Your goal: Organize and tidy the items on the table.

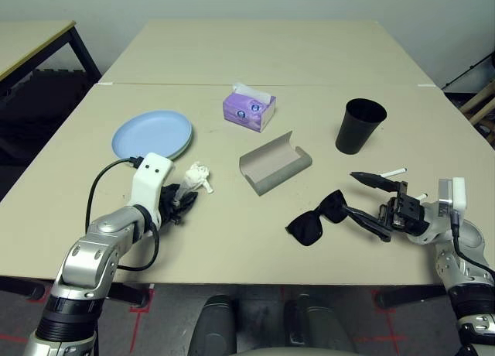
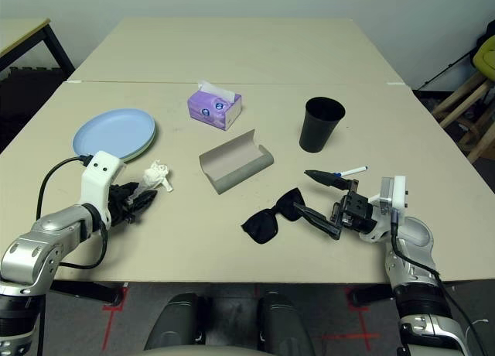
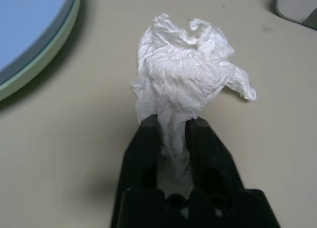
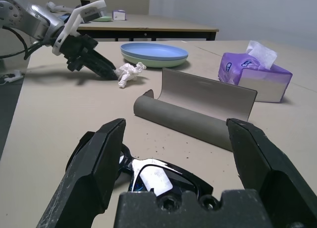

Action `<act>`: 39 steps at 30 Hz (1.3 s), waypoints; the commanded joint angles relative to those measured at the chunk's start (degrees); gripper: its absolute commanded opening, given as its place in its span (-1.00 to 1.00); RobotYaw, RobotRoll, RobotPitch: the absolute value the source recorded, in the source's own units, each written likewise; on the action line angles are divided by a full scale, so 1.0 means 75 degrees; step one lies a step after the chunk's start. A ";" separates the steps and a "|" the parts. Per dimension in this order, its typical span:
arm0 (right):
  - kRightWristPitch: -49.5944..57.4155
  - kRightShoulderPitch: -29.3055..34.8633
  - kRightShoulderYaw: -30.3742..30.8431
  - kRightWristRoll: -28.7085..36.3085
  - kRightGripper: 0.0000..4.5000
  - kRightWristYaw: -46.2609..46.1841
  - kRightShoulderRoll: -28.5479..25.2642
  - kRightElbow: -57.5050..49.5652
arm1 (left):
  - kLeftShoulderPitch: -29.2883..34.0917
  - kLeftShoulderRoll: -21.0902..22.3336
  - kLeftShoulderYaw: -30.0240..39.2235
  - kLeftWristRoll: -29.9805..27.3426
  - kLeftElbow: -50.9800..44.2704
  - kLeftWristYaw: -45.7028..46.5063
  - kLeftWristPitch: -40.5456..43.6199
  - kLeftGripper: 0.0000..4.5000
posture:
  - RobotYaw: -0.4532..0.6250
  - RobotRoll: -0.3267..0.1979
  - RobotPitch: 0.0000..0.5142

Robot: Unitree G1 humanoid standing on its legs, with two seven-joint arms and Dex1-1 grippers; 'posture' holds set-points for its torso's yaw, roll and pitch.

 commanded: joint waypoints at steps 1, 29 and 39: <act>-0.0084 0.0064 -0.0001 -0.0133 1.00 -0.0016 -0.0044 -0.0037 | -0.0215 -0.0123 0.0378 -0.0323 -0.0128 -0.0147 0.0075 -0.99 | 0.08 0.25 -0.77; -0.0095 0.0060 -0.0033 -0.0191 1.00 -0.0081 -0.0027 -0.0057 | -0.3197 -0.1102 0.0491 0.1309 0.3441 0.2343 -0.1369 -0.99 | 0.06 0.25 -0.76; -0.0121 0.0168 -0.0042 -0.0169 1.00 -0.0145 -0.0035 -0.0145 | -0.3510 -0.1298 0.0780 0.1458 0.4202 0.2501 -0.2185 -0.24 | 0.03 0.25 -0.76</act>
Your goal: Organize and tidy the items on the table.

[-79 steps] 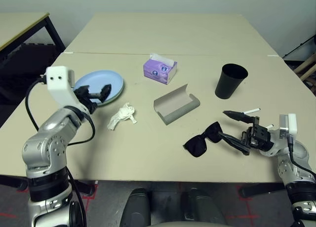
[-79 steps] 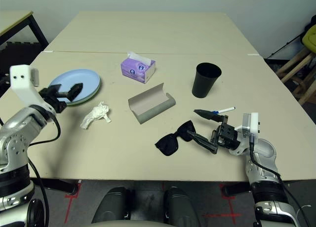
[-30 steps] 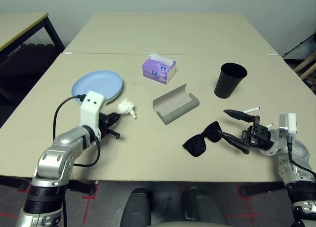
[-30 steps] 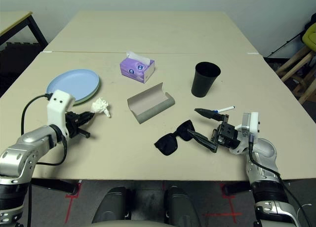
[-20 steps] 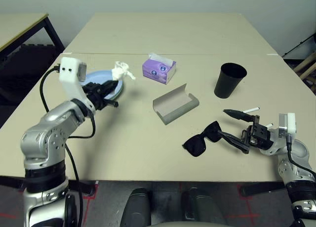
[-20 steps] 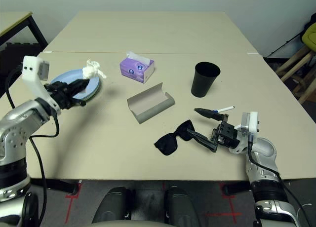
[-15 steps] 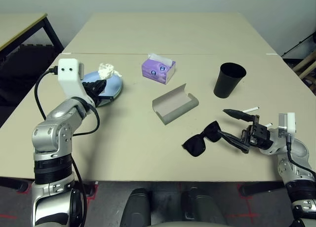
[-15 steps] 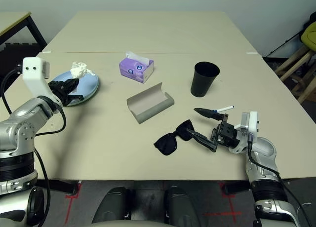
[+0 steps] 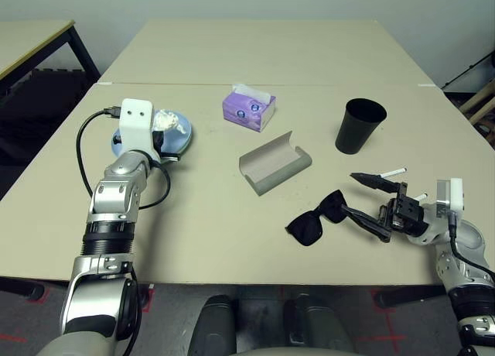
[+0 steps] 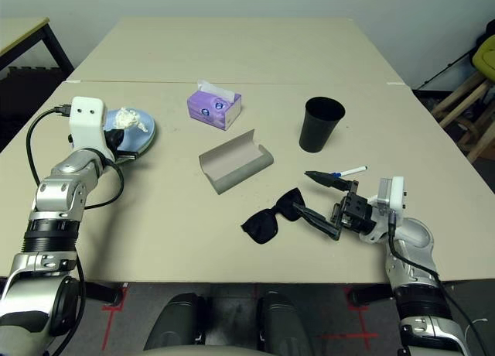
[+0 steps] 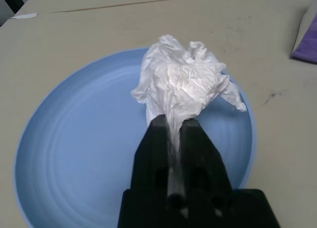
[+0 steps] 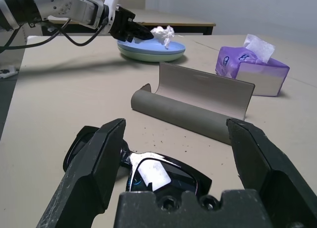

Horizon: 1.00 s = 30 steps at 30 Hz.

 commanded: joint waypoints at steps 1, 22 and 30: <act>-0.0067 0.0089 -0.0040 -0.0015 1.00 -0.0010 -0.0034 -0.0130 | -0.0081 0.0035 0.0034 0.0126 0.0048 -0.0085 -0.0300 -0.06 | 0.03 0.25 -0.76; -0.0068 -0.0265 -0.0051 -0.0014 1.00 0.0224 -0.0119 0.0213 | 0.1485 0.0715 0.1058 -0.2652 -0.3602 -0.2889 0.0717 0.99 | 0.09 0.25 -0.82; -0.0163 -0.0421 -0.0017 -0.0043 1.00 0.0299 -0.0080 0.0402 | 0.2532 0.1210 0.1344 -0.3380 -0.4335 -0.3734 0.0935 0.99 | 0.10 0.25 -0.83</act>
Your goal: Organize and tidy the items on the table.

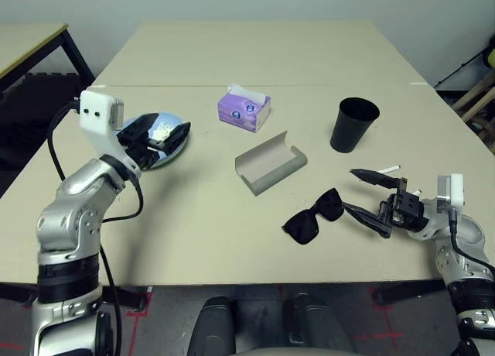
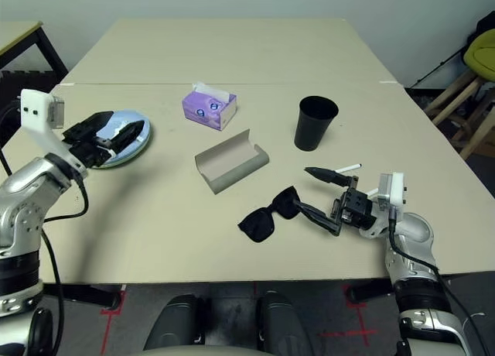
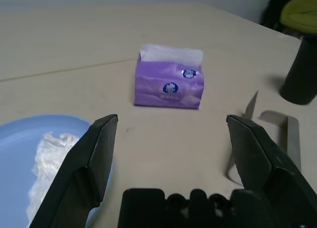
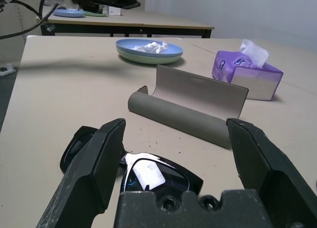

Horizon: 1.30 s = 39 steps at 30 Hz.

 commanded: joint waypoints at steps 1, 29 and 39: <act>-0.0087 -0.0038 -0.0016 -0.0045 1.00 0.0069 -0.0020 0.0073 | 0.0311 0.0192 0.0174 -0.0281 -0.0306 -0.0316 0.0028 0.99 | 0.11 0.25 -0.87; -0.0315 -0.0494 -0.0049 -0.0277 1.00 0.0167 -0.0211 0.0656 | 0.2307 0.1562 0.0338 -0.0331 -0.0463 -0.3266 -0.2025 0.99 | 0.15 0.25 -0.88; -0.0360 -0.0562 -0.0091 -0.0306 1.00 0.0162 -0.0281 0.0760 | 0.2748 0.1387 0.0095 -0.0518 -0.0353 -0.4613 -0.3068 0.99 | 0.13 0.25 -0.84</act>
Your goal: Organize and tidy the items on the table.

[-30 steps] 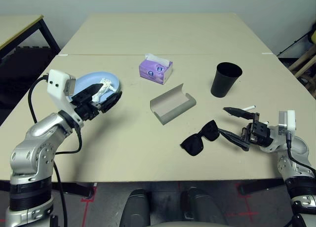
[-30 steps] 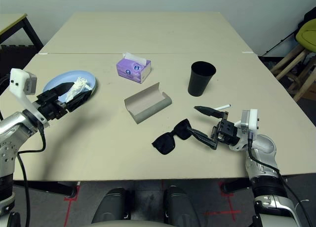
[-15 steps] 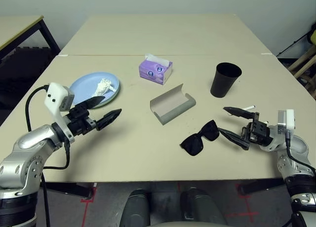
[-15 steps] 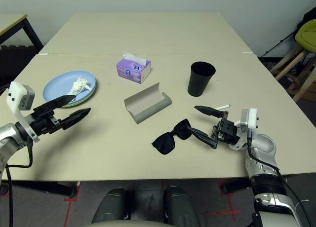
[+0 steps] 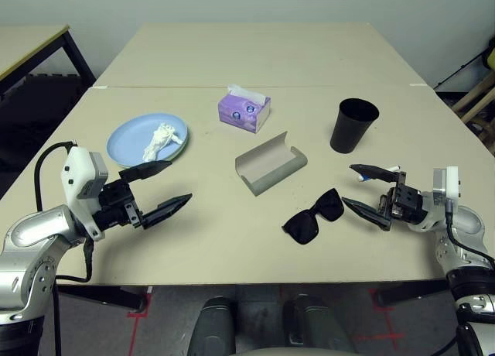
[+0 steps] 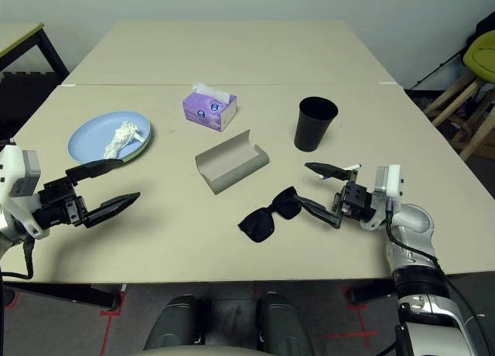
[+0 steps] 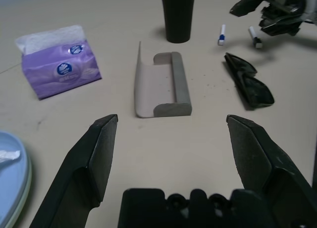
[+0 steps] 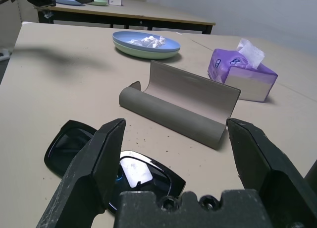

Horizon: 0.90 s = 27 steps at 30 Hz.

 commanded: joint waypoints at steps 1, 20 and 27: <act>-0.0067 0.0041 -0.0091 -0.0030 1.00 0.0012 -0.0112 0.0076 | 0.0232 -0.0023 -0.0205 -0.0084 0.0049 -0.0579 -0.0352 0.99 | 0.13 0.25 -0.84; -0.0029 0.0198 -0.0111 -0.0063 1.00 -0.0181 -0.0321 -0.0177 | 0.0464 -0.0084 -0.0432 -0.0181 0.1044 -0.2275 -0.1780 0.99 | 0.07 0.25 -0.78; 0.0161 0.0178 -0.0038 -0.0117 1.00 -0.0326 -0.0440 -0.0366 | 0.0356 -0.0341 -0.0360 -0.0481 0.1014 -0.2147 -0.1760 0.99 | 0.05 0.25 -0.78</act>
